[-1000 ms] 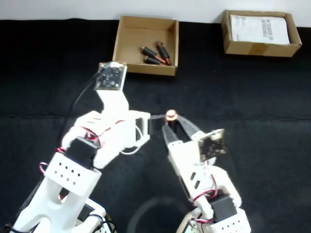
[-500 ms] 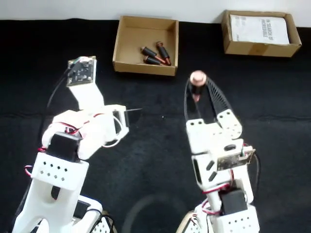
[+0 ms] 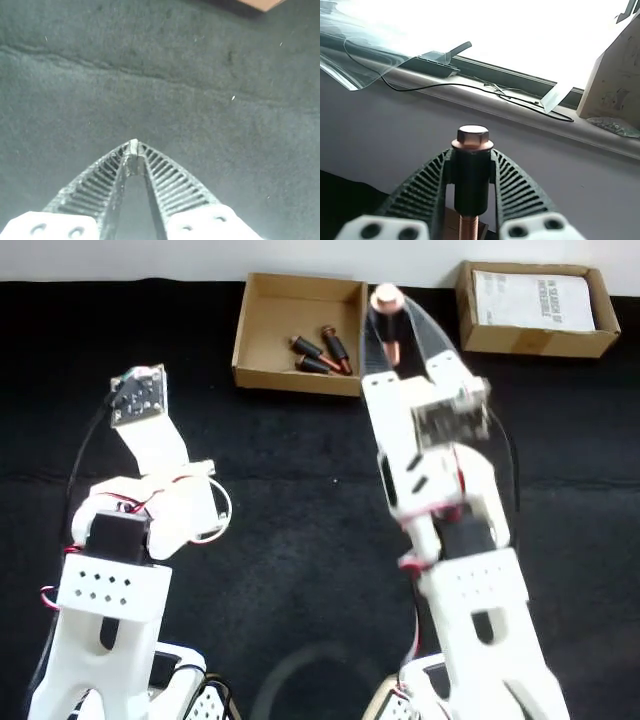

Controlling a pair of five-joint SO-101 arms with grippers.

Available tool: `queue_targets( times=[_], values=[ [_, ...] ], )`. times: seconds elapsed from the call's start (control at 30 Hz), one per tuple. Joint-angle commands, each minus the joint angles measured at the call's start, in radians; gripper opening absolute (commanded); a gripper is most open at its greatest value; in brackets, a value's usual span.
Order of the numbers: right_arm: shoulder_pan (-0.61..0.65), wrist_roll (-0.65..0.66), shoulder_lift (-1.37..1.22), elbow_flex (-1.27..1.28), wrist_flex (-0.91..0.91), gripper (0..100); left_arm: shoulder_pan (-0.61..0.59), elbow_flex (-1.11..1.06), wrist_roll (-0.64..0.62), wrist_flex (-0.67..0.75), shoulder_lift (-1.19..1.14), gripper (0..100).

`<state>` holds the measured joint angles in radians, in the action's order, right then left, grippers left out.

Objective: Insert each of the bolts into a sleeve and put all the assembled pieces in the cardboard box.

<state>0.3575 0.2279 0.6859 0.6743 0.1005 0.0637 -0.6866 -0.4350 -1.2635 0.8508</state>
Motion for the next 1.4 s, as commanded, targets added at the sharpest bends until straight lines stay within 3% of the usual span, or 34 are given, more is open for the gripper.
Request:
queue_targets(
  times=[0.0, 0.17, 0.43, 0.6, 0.8, 1.07, 1.37],
  values=[
    [-0.035, 0.009, -0.173, -0.199, 0.022, 0.7, -0.012, -0.036, -0.005, 0.002, 0.012, 1],
    [-0.074, 0.008, -0.433, -0.414, 0.016, 0.7, -0.079, -0.163, -0.005, 0.126, 0.012, 1],
    [-0.076, 0.011, -0.768, -0.829, -0.384, 0.7, -0.206, -0.242, -0.005, 0.39, 0.012, 1],
    [-0.074, 0.023, -1.017, -1.093, -0.432, 0.8, -0.302, -0.234, 0.003, 0.546, 0.013, 1],
    [-0.053, 0.253, -1.291, -1.351, -0.432, 0.8, -0.45, -0.234, 0.003, 0.715, 0.013, 1],
    [-0.004, 0.582, -1.581, -1.606, -0.433, 0.8, -0.481, -0.24, 0.103, 0.749, 0.013, 1],
    [0.047, 0.735, -1.709, -1.698, -0.433, 0.9, -0.483, -0.242, 0.109, 0.747, 0.012, 1]
  ],
)
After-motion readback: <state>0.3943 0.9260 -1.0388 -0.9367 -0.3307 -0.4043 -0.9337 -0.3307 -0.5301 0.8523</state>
